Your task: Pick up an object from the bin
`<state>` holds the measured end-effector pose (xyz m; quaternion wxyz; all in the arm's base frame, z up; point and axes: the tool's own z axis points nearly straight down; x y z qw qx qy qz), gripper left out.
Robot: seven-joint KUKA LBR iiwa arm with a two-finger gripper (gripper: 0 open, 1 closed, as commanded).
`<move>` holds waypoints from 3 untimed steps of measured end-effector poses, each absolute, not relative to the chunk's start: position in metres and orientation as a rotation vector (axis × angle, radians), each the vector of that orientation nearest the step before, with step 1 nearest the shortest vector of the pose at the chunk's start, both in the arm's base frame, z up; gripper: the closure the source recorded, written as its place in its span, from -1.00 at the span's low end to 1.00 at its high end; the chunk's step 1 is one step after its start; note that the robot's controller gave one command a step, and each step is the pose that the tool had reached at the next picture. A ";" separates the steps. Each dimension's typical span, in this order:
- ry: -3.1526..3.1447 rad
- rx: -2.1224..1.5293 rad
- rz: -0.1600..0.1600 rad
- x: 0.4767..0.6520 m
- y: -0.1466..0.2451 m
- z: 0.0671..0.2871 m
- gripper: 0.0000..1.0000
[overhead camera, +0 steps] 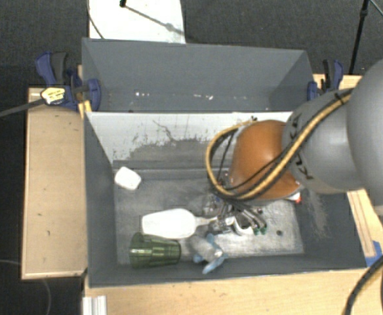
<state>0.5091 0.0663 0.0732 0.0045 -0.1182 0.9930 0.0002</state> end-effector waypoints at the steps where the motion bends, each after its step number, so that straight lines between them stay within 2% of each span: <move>1: 3.111 -0.371 0.000 0.509 0.066 0.073 1.00; 2: 3.111 -0.371 0.000 0.509 0.066 0.075 1.00; 3: 3.118 -0.372 0.000 0.507 0.066 0.087 1.00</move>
Offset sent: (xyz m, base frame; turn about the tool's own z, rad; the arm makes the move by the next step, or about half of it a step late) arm 0.0001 0.0000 0.0305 0.0000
